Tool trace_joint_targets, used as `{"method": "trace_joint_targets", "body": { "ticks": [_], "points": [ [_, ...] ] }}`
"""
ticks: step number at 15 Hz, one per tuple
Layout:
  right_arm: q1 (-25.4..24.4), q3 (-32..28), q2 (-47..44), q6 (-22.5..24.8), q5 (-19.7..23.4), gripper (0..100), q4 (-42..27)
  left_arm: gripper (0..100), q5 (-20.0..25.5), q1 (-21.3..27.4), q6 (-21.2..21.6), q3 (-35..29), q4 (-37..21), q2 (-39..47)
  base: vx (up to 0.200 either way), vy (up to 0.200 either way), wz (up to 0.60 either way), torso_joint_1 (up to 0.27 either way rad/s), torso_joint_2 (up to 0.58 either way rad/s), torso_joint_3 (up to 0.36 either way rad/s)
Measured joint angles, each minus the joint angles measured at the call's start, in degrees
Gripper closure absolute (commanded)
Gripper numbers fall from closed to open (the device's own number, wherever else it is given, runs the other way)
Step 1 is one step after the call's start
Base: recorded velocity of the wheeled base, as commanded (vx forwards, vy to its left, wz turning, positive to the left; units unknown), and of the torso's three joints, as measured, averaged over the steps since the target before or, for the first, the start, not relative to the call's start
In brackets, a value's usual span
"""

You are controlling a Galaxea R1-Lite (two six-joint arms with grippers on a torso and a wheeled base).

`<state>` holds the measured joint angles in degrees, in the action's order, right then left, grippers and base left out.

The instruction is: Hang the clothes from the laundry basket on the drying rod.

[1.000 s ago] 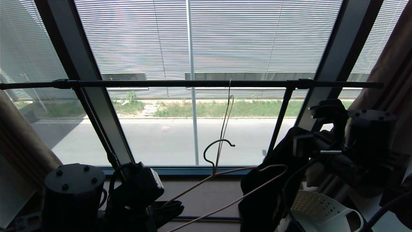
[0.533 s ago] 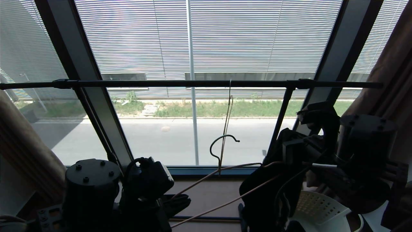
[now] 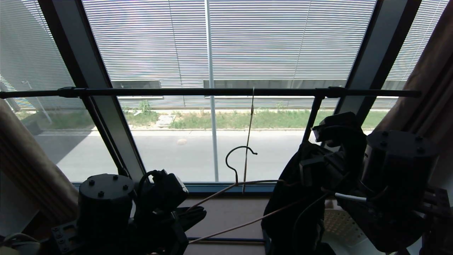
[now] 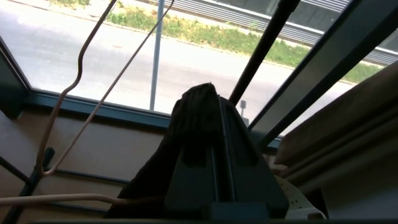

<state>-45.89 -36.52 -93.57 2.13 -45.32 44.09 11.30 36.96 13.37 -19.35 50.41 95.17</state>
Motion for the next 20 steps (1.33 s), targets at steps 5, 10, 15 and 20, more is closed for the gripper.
{"method": "trace_joint_targets", "body": {
  "ticks": [5, 10, 15, 20],
  "points": [
    [2.0, -0.5, 0.0, 0.4, 0.0, 100, -0.3, 100, 0.0, -5.9, 0.4, 2.1, 3.6, 0.2, 0.000, 0.000, 0.00, 0.000, 0.00, 0.000],
    [1.0, -1.9, 0.4, 2.3, 0.0, 100, -0.5, 100, -0.1, -6.6, 0.3, -0.7, 3.6, 1.0, 0.000, 0.000, 0.00, 0.000, 0.00, 0.000],
    [-4.9, -2.4, 0.4, 3.2, -0.1, 100, -0.8, 100, -2.1, -4.3, 0.3, -3.3, 3.6, 3.4, 0.000, 0.000, 0.00, 0.000, 0.00, 0.000],
    [-10.5, -4.1, -0.3, 3.1, -0.1, 100, -0.6, 100, -2.2, -2.8, 0.2, -4.1, 3.6, 3.9, 0.000, 0.000, 0.00, 0.000, 0.00, 0.000]
  ]
}}
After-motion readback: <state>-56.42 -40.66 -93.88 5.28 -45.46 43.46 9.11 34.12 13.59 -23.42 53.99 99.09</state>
